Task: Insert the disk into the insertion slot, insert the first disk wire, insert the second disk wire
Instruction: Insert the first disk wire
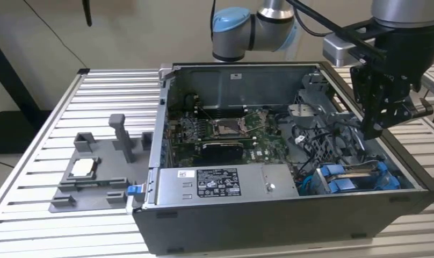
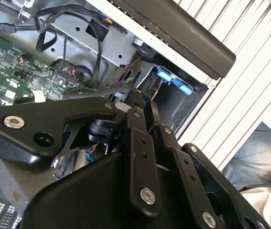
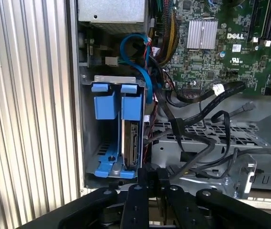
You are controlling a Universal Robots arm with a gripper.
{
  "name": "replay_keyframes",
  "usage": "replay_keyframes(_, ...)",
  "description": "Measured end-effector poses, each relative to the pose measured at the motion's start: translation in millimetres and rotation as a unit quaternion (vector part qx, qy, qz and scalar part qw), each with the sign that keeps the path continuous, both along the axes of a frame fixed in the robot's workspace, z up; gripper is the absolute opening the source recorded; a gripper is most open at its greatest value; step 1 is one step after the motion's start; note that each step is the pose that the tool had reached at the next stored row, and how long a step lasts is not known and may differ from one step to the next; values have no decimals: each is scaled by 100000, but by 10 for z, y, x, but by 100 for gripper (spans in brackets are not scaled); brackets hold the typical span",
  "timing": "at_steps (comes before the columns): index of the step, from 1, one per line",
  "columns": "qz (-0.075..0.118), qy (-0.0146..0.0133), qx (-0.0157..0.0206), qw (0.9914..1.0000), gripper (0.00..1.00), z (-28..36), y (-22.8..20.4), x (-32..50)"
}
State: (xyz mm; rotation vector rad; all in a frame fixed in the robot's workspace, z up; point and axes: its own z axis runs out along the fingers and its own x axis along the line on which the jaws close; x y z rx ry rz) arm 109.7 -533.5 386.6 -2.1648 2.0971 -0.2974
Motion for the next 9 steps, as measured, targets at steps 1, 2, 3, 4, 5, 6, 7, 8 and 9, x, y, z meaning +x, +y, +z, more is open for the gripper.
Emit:
replay_keyframes(1,-4,328,-6,99999,19,-1,-4,5)
replay_keyframes(2,0,705,-6,99998,19,-4,-10,14)
replay_keyframes(3,0,1019,-7,99995,19,-9,-19,24)
replay_keyframes(4,3,1285,-7,99992,19,-13,-28,34)
replay_keyframes(5,3,1534,3,99988,19,-19,-38,44)
replay_keyframes(6,0,1771,-5,99984,19,-23,-47,55)
replay_keyframes(7,2,2005,-4,99980,19,-28,-57,67)
replay_keyframes(8,3,2231,-6,99975,19,-33,-67,78)
replay_keyframes(9,3,2500,-5,99969,19,-38,-78,86)
